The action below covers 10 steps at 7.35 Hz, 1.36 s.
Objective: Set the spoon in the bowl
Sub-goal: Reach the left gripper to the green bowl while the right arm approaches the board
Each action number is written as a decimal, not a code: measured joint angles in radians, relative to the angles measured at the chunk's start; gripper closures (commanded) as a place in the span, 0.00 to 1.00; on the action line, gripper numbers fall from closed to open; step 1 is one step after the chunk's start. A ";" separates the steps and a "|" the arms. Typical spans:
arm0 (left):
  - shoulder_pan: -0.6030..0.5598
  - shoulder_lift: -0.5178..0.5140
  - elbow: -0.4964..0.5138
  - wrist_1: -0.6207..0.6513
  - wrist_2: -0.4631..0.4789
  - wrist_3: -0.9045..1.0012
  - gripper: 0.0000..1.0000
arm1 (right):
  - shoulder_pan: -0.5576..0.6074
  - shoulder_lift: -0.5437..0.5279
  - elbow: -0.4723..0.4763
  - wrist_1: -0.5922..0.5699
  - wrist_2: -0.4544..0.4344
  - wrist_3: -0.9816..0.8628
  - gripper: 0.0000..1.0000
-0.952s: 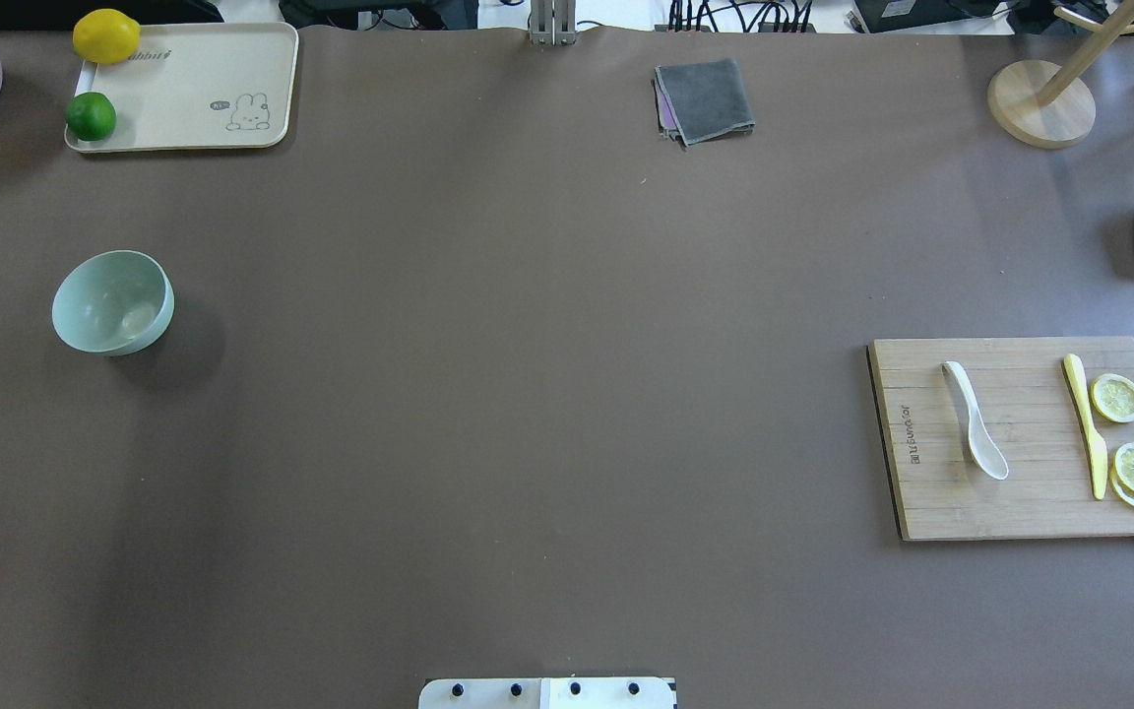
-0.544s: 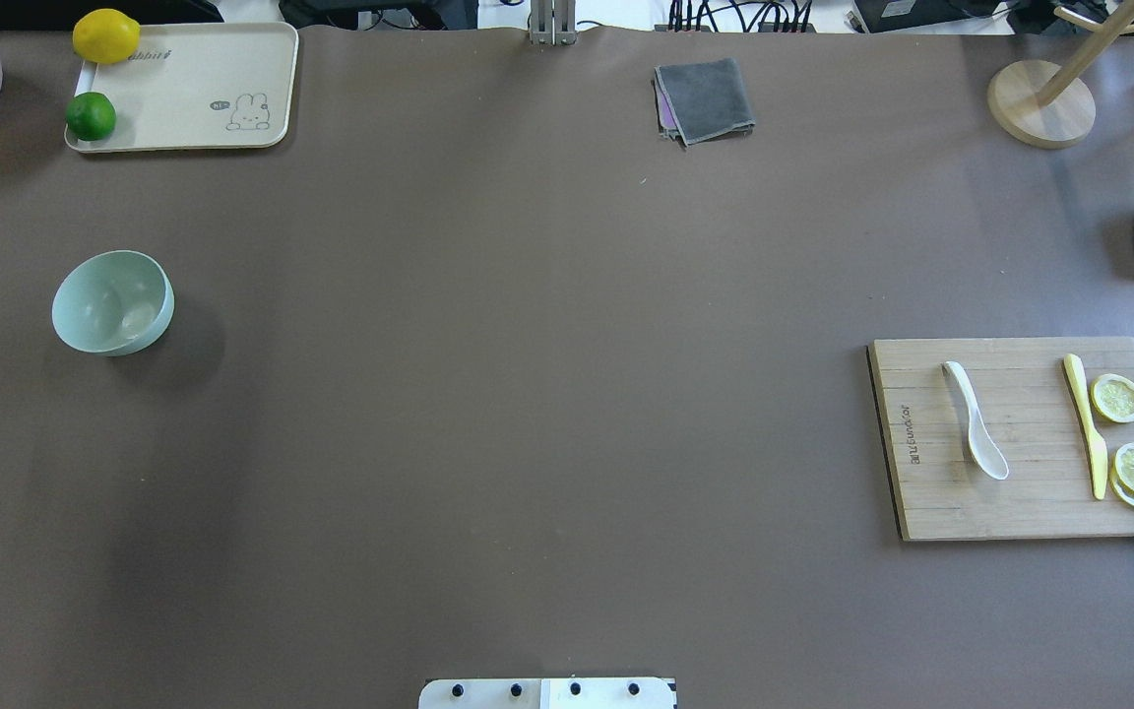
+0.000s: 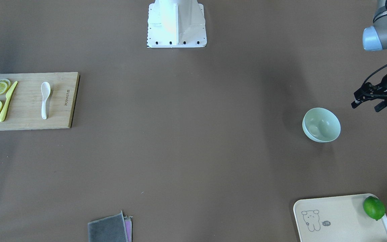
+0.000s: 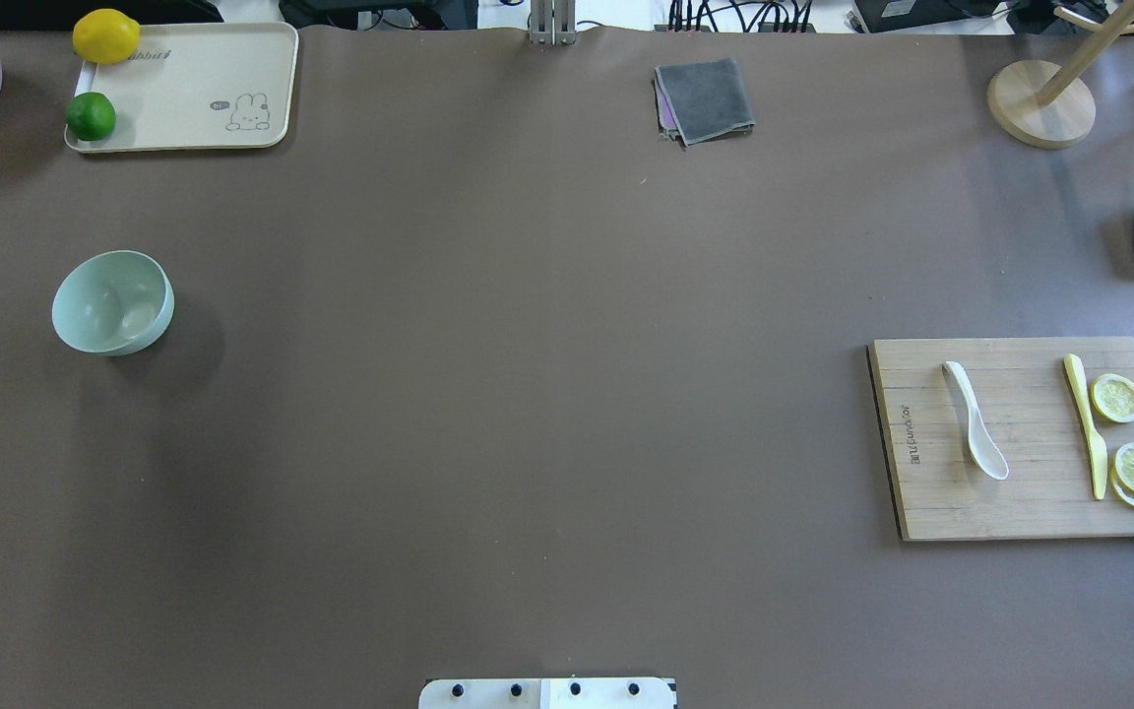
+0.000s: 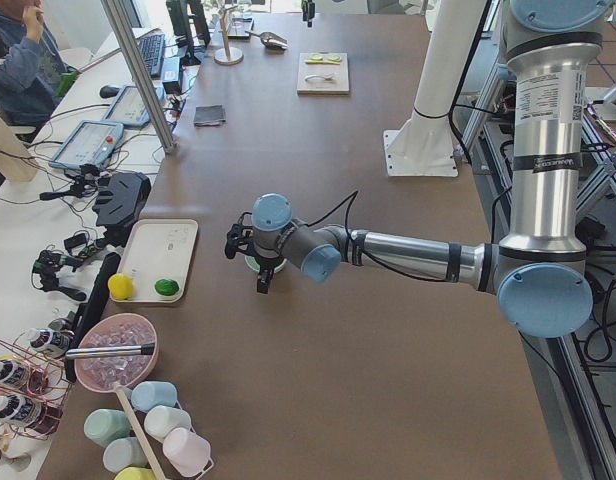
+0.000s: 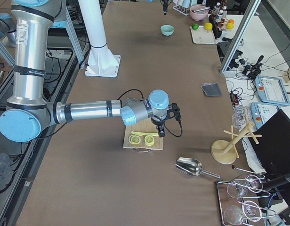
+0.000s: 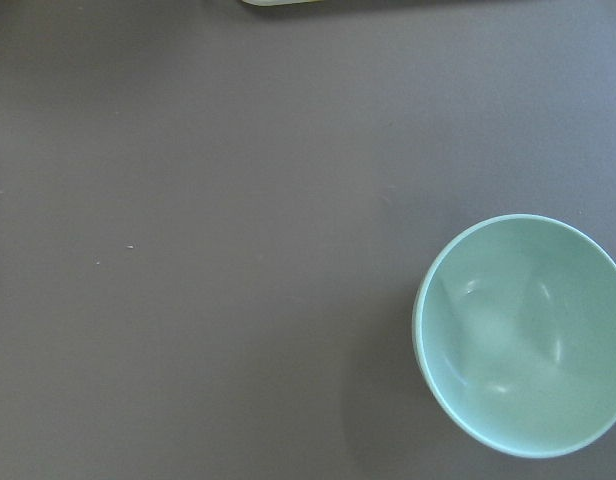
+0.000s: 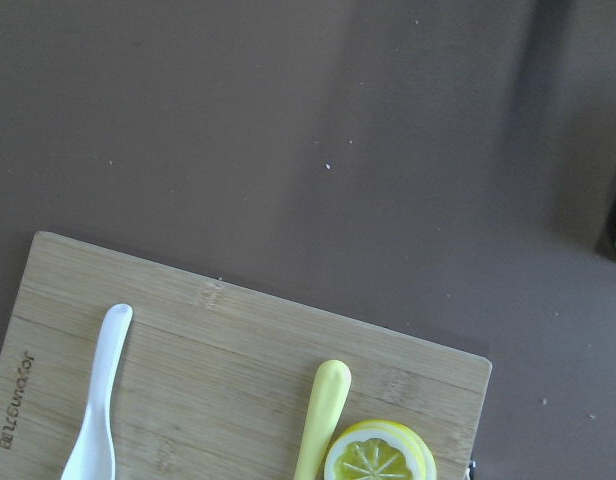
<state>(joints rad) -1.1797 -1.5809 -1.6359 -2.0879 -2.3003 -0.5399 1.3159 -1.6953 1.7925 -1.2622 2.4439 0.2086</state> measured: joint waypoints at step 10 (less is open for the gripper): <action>0.121 -0.137 0.168 -0.029 0.027 -0.071 1.00 | -0.105 0.055 -0.001 0.004 -0.009 0.125 0.00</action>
<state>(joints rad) -1.0587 -1.7180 -1.4676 -2.1173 -2.2729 -0.6112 1.2109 -1.6407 1.7918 -1.2587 2.4345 0.3335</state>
